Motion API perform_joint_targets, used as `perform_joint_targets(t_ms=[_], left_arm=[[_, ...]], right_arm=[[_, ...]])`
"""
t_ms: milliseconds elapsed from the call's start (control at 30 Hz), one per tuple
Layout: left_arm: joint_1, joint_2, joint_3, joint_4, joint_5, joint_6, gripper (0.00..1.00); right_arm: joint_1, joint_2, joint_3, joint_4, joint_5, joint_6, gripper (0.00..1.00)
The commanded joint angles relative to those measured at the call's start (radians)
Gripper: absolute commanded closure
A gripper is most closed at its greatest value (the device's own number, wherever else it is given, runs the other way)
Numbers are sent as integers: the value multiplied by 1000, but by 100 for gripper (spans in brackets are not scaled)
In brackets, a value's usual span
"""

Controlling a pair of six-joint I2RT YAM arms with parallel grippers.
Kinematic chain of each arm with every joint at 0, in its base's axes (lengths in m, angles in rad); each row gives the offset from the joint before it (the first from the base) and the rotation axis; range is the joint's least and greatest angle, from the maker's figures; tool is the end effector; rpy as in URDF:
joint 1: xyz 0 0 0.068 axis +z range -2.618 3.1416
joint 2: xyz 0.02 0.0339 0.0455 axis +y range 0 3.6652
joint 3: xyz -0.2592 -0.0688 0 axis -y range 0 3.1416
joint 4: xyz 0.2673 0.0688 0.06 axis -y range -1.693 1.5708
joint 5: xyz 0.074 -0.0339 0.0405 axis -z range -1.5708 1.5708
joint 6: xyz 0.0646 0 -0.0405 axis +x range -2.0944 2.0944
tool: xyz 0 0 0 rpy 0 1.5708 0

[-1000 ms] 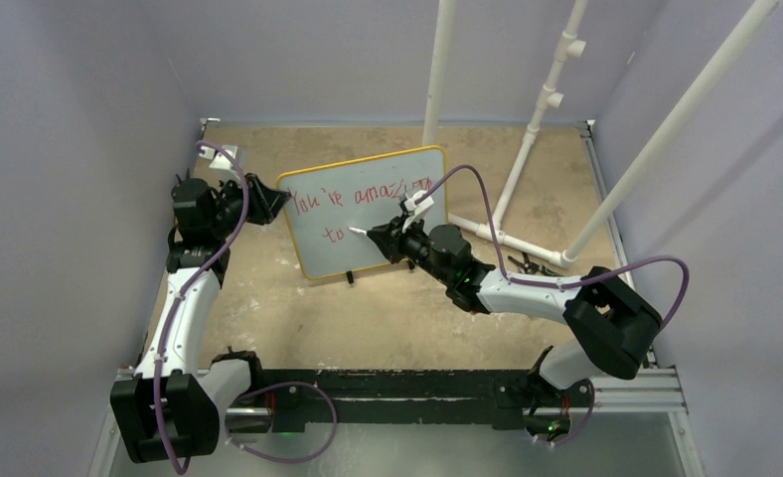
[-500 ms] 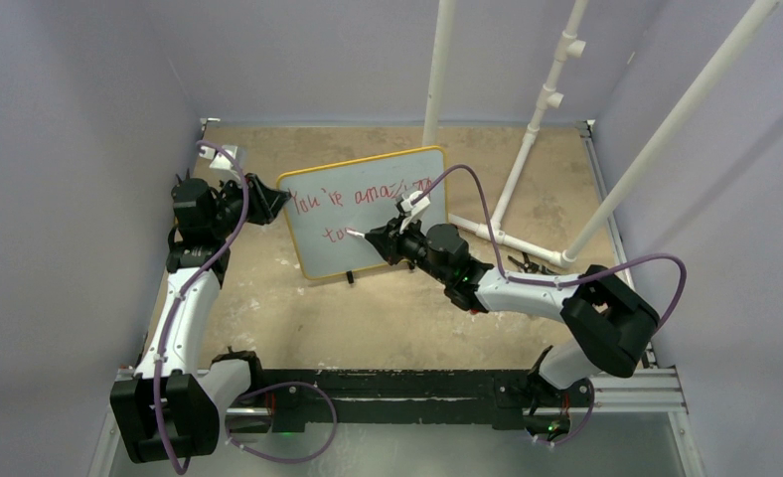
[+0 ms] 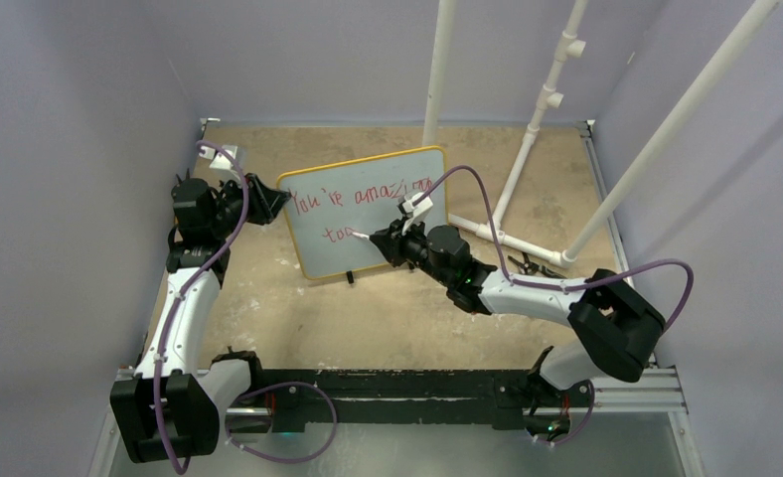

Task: Write a sentence on the whiteboard

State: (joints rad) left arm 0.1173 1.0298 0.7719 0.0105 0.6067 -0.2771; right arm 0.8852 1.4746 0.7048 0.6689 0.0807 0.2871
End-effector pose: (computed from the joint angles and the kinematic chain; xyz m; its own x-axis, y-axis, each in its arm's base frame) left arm 0.2858 -0.0034 0.2944 -0.3578 -0.2685 -0.8944 0.3690 0.8392 -0.3995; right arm 0.2361 0.2804 0.2146 -0.2653 0.1215 -0.9565 -0.6732 0.6869 0.2739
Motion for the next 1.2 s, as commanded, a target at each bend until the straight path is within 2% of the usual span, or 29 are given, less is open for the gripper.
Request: perform_joint_targets(t_ms=[0,367,833,1167], left_arm=[[2,-1,-1,31,22,-4,76],[3,-3,-2,32,23,-4,77],[2,-5,-1,31,22,-2,76],[3,-4,-3,29,21,-2,77]], right_arm=[[-9,-44,46,0,96,-25,100],[-9,-64,87,21,120,-35,100],[-6,-21,5,8,58,-8,100],[4,-25,-20,-12,90,-1,100]])
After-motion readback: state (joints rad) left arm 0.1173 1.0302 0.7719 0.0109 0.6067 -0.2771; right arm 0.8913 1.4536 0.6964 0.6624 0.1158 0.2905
